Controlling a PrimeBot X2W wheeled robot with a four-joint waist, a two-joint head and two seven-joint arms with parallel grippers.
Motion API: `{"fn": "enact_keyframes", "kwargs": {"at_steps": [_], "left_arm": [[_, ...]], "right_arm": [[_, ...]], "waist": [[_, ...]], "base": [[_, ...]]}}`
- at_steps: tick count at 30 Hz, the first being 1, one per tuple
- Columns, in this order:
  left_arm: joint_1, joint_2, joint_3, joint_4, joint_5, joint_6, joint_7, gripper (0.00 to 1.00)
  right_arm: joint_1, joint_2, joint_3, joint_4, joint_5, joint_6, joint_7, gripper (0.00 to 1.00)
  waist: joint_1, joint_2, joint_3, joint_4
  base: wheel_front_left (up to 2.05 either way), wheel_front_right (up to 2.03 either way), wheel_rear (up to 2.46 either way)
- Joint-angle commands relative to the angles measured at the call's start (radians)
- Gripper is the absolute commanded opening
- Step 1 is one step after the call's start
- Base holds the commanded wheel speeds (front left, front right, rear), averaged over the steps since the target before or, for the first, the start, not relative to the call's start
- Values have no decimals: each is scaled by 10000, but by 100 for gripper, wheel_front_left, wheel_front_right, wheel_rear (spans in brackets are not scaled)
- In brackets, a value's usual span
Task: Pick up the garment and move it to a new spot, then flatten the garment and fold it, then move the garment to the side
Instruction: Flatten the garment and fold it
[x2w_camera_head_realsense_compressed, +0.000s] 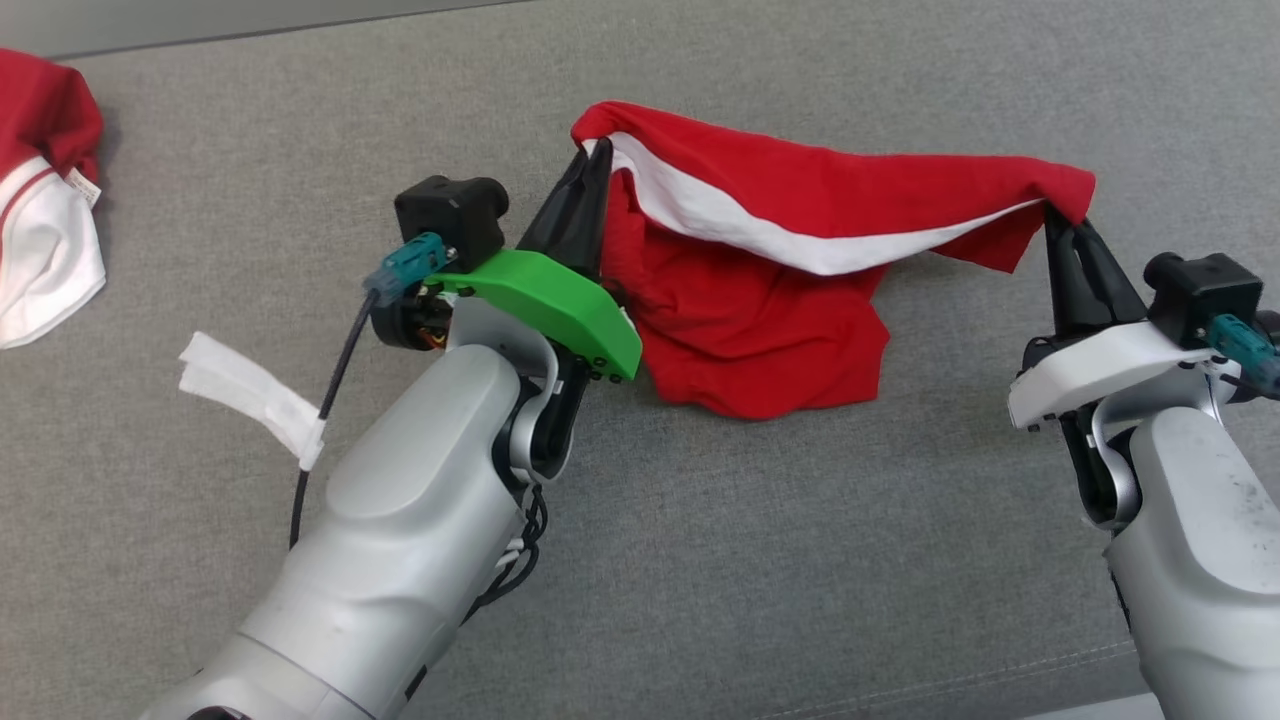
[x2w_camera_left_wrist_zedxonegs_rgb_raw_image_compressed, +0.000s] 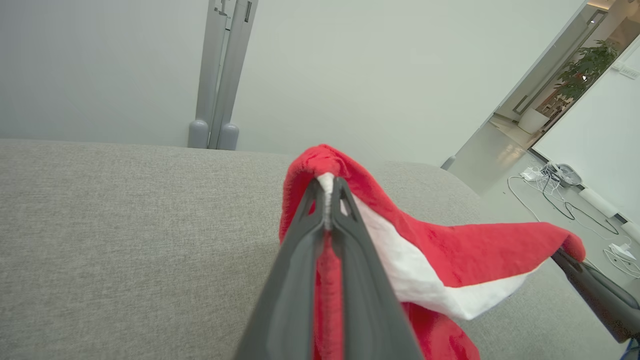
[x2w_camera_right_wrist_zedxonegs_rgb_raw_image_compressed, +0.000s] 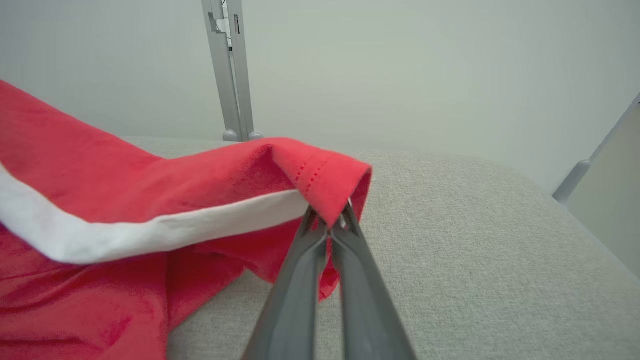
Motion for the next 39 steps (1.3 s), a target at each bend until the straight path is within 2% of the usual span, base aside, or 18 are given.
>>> {"fn": "enact_keyframes", "kwargs": {"at_steps": [1, 7, 9, 13, 18, 23, 27, 32, 36, 39], "left_arm": [[236, 140, 281, -200, 240, -80, -31, 0], [1001, 441, 1543, -1636, 942, -343, -21, 0], [1361, 581, 1920, -2337, 1135, -419, -21, 0], [2026, 978, 2333, -3859, 1409, -489, -21, 0], [2611, 1724, 2660, -6048, 1521, -37, 187, 0], [2852, 2455, 2883, -8306, 1566, 465, 989, 0], [2775, 2850, 2899, -9020, 1553, 715, 1680, 0], [2278, 3009, 2730, -8365, 1494, 566, 2193, 0], [1496, 2777, 2608, -7047, 1264, 187, 2514, 0], [326, 2634, 2675, -5762, 1309, -125, 2644, 0]], "right_arm": [[272, 82, 13, -382, 677, -16, -30, 0], [880, -509, 511, -2210, 2034, -16, -12, 0], [1105, -852, 487, -2936, 2327, -17, 174, 0], [1669, -1146, 246, -4525, 2598, -16, 710, 0], [2459, -1163, -367, -6760, 2607, -16, 1504, 0], [3122, -888, -909, -8873, 2492, -16, 2368, 0], [3416, -571, -1049, -9879, 2572, -16, 3023, 0], [3185, -343, -824, -9606, 2754, -16, 3462, 0], [2301, -349, -256, -8144, 3317, -16, 3351, 0], [720, -397, 191, -6537, 3439, -13, 2895, 0]], "waist": [[0, 0, -459, -55], [0, 0, -1463, -11], [0, 0, -1899, 32], [0, 0, -2609, 103], [0, 0, -3156, 123], [0, 0, -3275, 91], [0, 0, -3156, 16], [0, 0, -2618, -107], [0, 0, -1745, -306], [0, 0, -945, -573]], "base": [[0, 0, 0], [0, 0, 0], [0, 0, 0], [0, 0, 0], [0, 0, 0], [0, 0, 0], [0, 0, 0], [0, 0, 0], [0, 0, 0], [0, 0, 0]]}}
